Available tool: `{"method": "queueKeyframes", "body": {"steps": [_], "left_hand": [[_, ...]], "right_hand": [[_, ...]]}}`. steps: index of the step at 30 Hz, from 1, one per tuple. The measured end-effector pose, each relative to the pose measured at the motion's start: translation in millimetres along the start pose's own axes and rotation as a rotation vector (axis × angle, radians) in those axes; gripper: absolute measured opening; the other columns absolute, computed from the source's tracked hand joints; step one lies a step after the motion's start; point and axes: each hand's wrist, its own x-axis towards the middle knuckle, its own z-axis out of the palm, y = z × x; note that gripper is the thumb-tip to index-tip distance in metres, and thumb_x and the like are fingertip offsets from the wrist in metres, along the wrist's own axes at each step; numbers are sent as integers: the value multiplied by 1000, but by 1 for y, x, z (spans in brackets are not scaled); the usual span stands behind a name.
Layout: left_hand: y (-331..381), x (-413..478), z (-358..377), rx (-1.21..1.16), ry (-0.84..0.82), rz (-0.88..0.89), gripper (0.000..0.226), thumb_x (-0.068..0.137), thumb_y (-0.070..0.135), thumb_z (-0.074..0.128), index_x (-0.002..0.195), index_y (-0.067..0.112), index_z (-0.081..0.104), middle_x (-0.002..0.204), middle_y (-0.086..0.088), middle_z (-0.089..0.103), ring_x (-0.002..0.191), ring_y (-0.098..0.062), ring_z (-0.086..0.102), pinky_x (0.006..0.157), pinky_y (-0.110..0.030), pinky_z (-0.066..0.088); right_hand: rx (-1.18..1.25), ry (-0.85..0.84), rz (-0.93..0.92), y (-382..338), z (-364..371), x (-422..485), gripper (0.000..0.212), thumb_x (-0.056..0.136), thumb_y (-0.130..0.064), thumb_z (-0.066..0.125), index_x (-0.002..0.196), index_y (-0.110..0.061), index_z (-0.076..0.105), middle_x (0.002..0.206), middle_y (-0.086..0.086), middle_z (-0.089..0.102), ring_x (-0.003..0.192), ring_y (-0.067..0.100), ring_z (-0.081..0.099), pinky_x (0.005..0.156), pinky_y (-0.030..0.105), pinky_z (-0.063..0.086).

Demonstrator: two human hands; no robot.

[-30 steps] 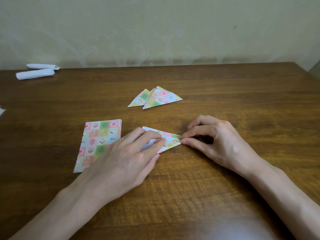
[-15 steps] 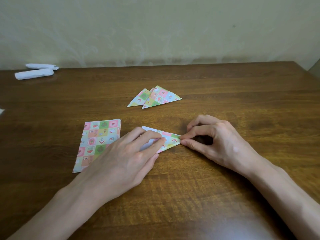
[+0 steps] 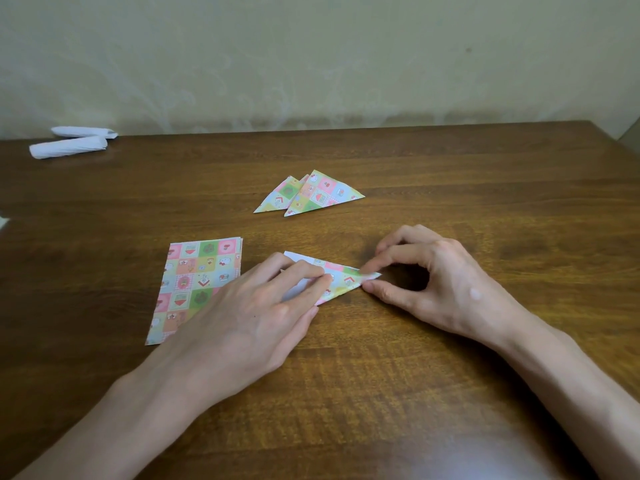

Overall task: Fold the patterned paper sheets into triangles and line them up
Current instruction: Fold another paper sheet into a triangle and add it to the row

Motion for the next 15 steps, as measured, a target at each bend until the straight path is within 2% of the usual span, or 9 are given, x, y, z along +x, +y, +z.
{"method": "queueKeyframes", "body": {"steps": [3,5,9,15], "left_hand": [[1,0,0,-5,8,1,44,110,37,34,143,22,58,140,12,50,120,-14,52,71,-34,61],[1,0,0,-3,11,3,44,109,37,35,142,22,60,139,11,51,119,-14,53,72,-31,60],[1,1,-1,-6,8,5,45,107,37,37,141,21,61,138,11,52,118,-14,53,73,-31,60],[1,1,-1,-1,-1,1,48,108,39,30,142,22,59,139,12,50,120,-14,52,72,-32,60]], "right_hand": [[21,-22,58,0,-1,0,41,83,-44,76,123,-42,68,124,-22,55,124,5,48,109,21,34],[22,-29,73,-2,0,0,46,83,-45,66,128,-42,64,126,-23,53,127,5,45,111,27,32],[13,6,95,-3,4,2,34,95,-47,55,127,-39,66,123,-22,54,127,5,45,109,32,34],[-33,-2,89,-2,6,2,25,99,-34,63,124,-38,67,123,-21,53,123,7,45,104,30,34]]}}
